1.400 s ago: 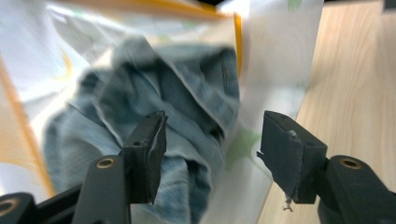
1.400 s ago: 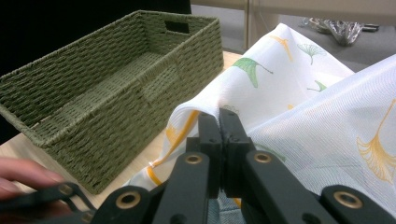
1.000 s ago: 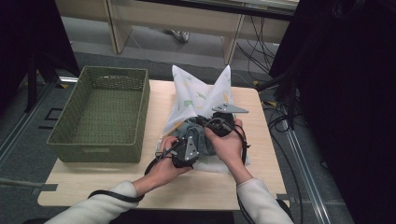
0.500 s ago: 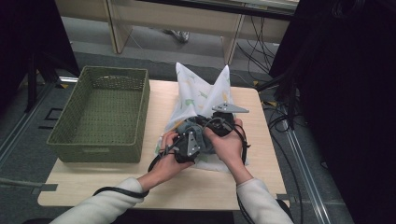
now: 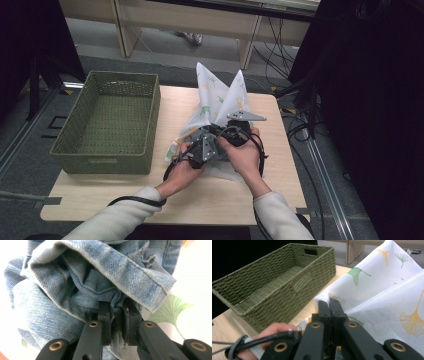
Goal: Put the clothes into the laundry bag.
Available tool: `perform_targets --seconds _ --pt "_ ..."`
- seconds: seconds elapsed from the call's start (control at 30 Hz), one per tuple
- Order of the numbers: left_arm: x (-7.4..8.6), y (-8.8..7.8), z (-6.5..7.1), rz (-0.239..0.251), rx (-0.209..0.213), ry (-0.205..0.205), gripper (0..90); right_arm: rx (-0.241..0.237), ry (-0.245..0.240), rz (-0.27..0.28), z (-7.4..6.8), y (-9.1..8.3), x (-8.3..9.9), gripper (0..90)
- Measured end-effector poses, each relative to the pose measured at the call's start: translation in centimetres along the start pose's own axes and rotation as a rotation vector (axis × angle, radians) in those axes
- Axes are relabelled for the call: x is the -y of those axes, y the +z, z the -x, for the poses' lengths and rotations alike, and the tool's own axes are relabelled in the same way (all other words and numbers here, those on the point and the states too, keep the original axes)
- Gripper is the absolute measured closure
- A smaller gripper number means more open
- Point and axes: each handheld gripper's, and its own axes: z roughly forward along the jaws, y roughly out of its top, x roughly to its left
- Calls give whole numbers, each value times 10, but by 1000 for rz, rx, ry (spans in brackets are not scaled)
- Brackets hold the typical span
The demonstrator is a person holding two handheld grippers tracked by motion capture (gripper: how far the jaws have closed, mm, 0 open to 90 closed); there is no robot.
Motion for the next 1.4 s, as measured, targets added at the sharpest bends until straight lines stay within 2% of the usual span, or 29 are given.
perform_targets --seconds 0.13,0.23,0.47,0.63,0.77,0.87,0.97,1.2,1.3,1.4 --pt "-2 -14 -7 61 -18 -37 800 -2 4 7 2 -1 -1 900" --pt "-7 -32 -15 105 -23 -59 803 -8 4 18 -1 -3 -3 900" --pt "-22 -76 -30 211 -50 -89 805 -35 -34 62 -17 -11 -15 900" --pt "-31 -101 -35 256 -69 -81 805 -53 -47 86 -25 -16 -21 900" --pt "-38 -112 -34 281 -83 -59 803 -58 -50 100 -26 -18 -23 900" --pt "-40 -110 -34 258 -85 -24 801 -53 -49 100 -25 -18 -23 900" --pt "-37 -96 -32 227 -74 -12 799 -43 -39 91 -21 -16 -22 900" --pt "-30 -57 -23 159 -32 0 799 -21 -2 39 -5 -4 -10 900" --pt "-28 -49 -20 136 -28 18 798 -13 5 23 0 -2 -7 900" --pt "-26 -43 -18 124 -19 12 798 -13 7 8 2 -1 -5 900"
